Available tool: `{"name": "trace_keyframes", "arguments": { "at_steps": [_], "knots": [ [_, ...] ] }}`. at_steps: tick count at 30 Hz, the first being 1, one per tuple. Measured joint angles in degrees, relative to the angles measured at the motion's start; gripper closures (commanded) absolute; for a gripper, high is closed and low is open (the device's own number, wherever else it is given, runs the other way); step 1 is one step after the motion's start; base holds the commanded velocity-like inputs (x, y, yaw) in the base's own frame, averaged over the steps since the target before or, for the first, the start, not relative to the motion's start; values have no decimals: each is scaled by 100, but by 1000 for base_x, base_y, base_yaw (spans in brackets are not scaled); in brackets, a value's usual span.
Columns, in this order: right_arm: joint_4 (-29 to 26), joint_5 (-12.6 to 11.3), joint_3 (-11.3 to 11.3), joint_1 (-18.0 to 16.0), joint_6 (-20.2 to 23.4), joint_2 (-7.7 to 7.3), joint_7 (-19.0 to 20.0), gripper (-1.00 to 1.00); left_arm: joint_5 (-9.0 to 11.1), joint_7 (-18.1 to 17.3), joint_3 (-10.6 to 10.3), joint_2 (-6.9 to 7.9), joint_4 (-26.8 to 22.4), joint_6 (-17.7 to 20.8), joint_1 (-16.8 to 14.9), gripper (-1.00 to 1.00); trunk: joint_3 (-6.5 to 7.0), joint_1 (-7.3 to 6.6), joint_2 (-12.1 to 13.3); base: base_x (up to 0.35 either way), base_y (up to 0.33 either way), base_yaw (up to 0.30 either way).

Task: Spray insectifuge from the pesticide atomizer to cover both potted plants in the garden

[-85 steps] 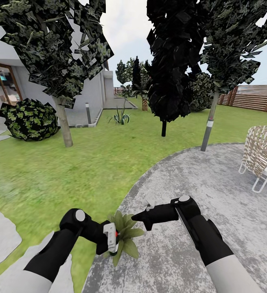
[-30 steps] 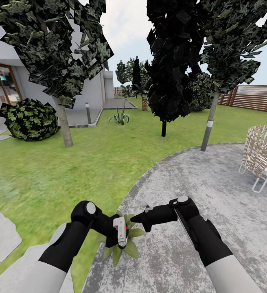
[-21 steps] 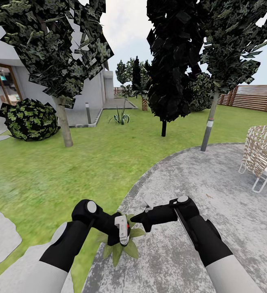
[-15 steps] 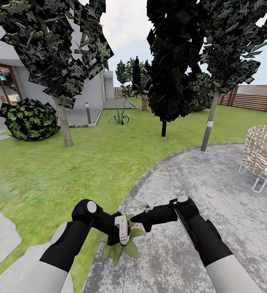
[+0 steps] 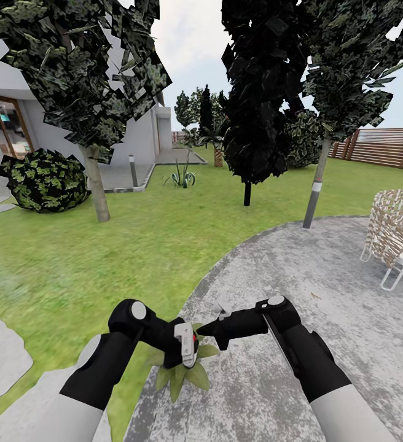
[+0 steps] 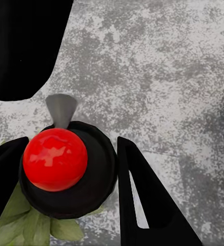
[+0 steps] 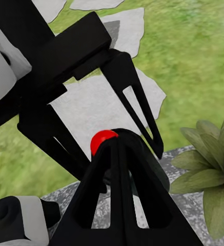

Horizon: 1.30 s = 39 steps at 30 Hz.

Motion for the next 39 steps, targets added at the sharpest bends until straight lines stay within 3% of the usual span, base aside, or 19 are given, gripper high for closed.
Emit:
{"name": "trace_keyframes", "arguments": {
  "at_steps": [23, 24, 30, 32, 37, 39],
  "knots": [
    [0, 0, 0, -1, 0, 0, 0, 100, -33, 0, -1, -75, -25, 37, 0, 100, 0, 0, 0, 0, 0, 0],
    [0, 0, 0, 0, 0, 0, 0, 100, -88, 0, 0, -70, -23, 37, 0, 100, 0, 0, 0, 0, 0, 0],
    [0, 0, 0, 0, 0, 0, 6, 100, -1006, 4, 21, -48, 15, 37, 0, 100, 0, 0, 0, 0, 0, 0],
    [0, 0, 0, 0, 0, 0, 8, 100, -1197, 7, 39, -4, 30, 37, 0, 100, 0, 0, 0, 0, 0, 0],
    [-2, 0, -8, 2, 0, 0, -3, 100, -1350, 16, 141, 288, 276, 37, 0, 100, 0, 0, 0, 0, 0, 0],
    [-2, -11, -24, 9, -1, -10, -26, 100, -1368, 33, 620, 516, 356, 42, 0, 100, 0, 0, 0, 0, 0, 0]
  ]
}}
